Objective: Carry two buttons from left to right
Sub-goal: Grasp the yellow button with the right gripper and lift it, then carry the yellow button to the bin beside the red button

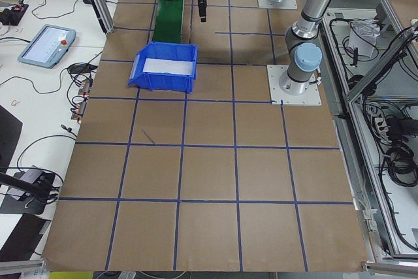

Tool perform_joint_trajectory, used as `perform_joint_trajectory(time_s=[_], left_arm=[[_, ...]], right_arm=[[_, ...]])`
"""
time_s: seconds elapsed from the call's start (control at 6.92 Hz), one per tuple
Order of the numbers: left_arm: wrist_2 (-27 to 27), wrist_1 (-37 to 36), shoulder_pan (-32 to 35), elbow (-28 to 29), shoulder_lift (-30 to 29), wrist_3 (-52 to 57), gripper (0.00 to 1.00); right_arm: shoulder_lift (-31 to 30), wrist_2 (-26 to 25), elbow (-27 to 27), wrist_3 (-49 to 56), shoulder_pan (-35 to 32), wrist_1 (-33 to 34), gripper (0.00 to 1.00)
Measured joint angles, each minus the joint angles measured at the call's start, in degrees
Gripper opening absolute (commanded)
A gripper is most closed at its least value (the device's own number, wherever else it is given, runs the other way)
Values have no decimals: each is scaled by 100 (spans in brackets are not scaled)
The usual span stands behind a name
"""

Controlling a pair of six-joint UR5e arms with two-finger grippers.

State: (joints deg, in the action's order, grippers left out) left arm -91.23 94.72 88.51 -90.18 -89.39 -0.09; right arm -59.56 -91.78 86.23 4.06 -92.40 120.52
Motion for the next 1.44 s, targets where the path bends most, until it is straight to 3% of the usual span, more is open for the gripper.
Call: perform_joint_trajectory(time_s=[0.29, 0.43, 1.16, 1.44], left_arm=[[0, 0, 0, 0, 0, 0, 100], [0, 0, 0, 0, 0, 0, 100], [0, 2, 0, 0, 4, 0, 100], [0, 3, 0, 0, 3, 0, 100]], right_arm=[[-17, 0, 65, 53, 155, -67, 23], [-34, 0, 77, 90, 278, -198, 10], [-417, -11, 11, 35, 481, -757, 11], [-959, 3, -254, 869, 1350, -1642, 12]])
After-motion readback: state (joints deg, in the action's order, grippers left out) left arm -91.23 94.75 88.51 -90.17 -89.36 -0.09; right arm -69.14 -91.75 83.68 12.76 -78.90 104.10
